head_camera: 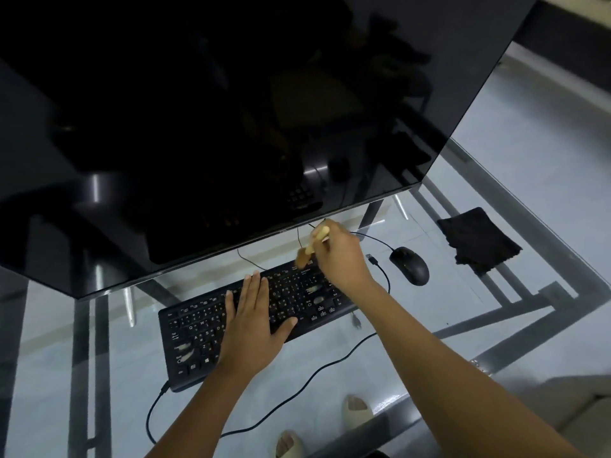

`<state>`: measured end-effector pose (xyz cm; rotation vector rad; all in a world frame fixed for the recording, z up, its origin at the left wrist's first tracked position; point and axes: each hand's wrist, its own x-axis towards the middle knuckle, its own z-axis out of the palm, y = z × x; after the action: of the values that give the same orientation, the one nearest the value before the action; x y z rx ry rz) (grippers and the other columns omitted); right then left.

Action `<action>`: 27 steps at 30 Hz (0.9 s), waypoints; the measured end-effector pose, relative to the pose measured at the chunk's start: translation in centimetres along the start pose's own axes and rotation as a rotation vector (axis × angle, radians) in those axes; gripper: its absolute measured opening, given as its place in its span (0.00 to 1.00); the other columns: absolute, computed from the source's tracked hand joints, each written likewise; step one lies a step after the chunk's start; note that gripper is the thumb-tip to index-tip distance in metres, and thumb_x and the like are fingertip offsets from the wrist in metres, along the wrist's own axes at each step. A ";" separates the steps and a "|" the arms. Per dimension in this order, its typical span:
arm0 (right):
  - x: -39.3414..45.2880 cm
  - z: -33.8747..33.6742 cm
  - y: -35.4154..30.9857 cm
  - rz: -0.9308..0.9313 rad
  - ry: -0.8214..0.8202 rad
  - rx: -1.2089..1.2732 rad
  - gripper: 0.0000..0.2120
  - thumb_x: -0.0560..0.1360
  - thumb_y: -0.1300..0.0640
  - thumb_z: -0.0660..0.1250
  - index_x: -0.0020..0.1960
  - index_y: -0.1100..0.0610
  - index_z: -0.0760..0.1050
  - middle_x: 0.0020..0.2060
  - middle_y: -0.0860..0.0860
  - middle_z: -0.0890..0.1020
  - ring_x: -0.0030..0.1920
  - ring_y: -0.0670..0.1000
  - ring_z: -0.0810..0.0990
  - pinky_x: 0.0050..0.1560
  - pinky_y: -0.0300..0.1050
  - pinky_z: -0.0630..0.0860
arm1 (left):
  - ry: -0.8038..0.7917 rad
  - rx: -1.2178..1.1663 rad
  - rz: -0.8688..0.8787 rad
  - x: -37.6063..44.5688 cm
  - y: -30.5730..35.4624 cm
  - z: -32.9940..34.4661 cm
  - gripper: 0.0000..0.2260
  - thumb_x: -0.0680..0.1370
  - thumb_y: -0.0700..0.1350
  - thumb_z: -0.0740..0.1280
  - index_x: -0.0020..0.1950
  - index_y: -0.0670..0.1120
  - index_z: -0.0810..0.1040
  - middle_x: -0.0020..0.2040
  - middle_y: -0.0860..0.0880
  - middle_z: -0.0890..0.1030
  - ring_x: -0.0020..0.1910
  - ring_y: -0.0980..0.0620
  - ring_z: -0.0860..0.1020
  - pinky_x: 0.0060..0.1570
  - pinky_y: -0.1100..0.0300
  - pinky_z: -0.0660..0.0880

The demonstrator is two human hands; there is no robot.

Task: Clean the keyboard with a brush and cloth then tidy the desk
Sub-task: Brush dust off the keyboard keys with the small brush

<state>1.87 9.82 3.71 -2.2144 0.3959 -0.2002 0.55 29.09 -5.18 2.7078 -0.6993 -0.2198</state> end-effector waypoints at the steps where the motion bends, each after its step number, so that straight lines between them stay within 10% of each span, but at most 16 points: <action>1: 0.2 -0.5 0.1 0.022 0.040 0.016 0.03 0.78 0.62 0.64 0.47 0.62 0.75 0.34 0.46 0.79 0.29 0.38 0.77 0.32 0.30 0.72 | 0.002 -0.005 0.002 0.1 0.1 0.0 0.43 0.72 0.71 0.46 0.78 0.43 0.50 0.79 0.48 0.47 0.77 0.54 0.40 0.75 0.45 0.39; 4: 0.6 -1.5 0.6 0.100 -0.183 0.034 0.03 0.79 0.60 0.63 0.49 0.60 0.74 0.33 0.46 0.81 0.35 0.45 0.83 0.37 0.40 0.81 | 0.004 -0.011 0.022 0.5 0.3 0.1 0.44 0.72 0.71 0.46 0.78 0.42 0.50 0.79 0.47 0.48 0.77 0.53 0.41 0.75 0.45 0.39; 8: 1.1 -2.7 2.0 0.100 0.098 -0.081 0.05 0.79 0.59 0.63 0.47 0.60 0.74 0.35 0.49 0.80 0.31 0.43 0.78 0.30 0.34 0.72 | 0.004 -0.031 0.030 0.9 0.6 0.3 0.44 0.72 0.71 0.47 0.78 0.42 0.51 0.79 0.47 0.49 0.77 0.53 0.41 0.75 0.45 0.39; 11: 1.1 -3.2 2.3 0.152 -0.042 0.006 0.04 0.79 0.59 0.64 0.50 0.60 0.74 0.37 0.53 0.83 0.38 0.53 0.84 0.40 0.47 0.82 | 0.007 -0.031 0.049 1.2 1.0 0.4 0.43 0.73 0.71 0.48 0.78 0.42 0.52 0.79 0.47 0.49 0.77 0.53 0.42 0.75 0.45 0.39; 16: 1.0 -4.5 2.8 0.121 0.164 -0.040 0.04 0.79 0.63 0.61 0.47 0.61 0.73 0.37 0.45 0.77 0.31 0.38 0.78 0.33 0.27 0.71 | -0.037 -0.012 0.068 1.8 1.9 0.7 0.45 0.72 0.72 0.47 0.78 0.42 0.50 0.79 0.47 0.47 0.77 0.54 0.40 0.75 0.46 0.38; 20: 0.8 -5.1 3.3 0.168 -0.073 -0.109 0.04 0.79 0.62 0.60 0.48 0.61 0.73 0.35 0.47 0.80 0.38 0.54 0.82 0.39 0.47 0.81 | -0.061 0.020 0.081 2.1 2.0 1.0 0.46 0.70 0.73 0.48 0.78 0.42 0.49 0.79 0.47 0.45 0.77 0.54 0.38 0.75 0.46 0.38; 23: 0.8 -6.1 3.9 0.168 0.134 -0.113 0.04 0.79 0.62 0.61 0.46 0.57 0.71 0.41 0.50 0.78 0.39 0.48 0.79 0.37 0.38 0.73 | -0.085 0.011 0.069 1.9 2.2 1.1 0.48 0.69 0.74 0.49 0.79 0.43 0.47 0.79 0.48 0.42 0.76 0.54 0.36 0.74 0.47 0.36; 27: 0.2 -6.2 4.1 0.170 -0.080 -0.103 0.04 0.80 0.61 0.60 0.46 0.58 0.72 0.33 0.47 0.80 0.35 0.46 0.80 0.34 0.36 0.77 | -0.076 -0.007 0.061 1.8 2.0 1.1 0.50 0.68 0.75 0.51 0.78 0.43 0.49 0.79 0.48 0.43 0.76 0.55 0.36 0.74 0.47 0.37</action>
<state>-0.50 2.79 4.40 -2.2668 0.5582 -0.0003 1.00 26.24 -5.59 2.6789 -0.8005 -0.3105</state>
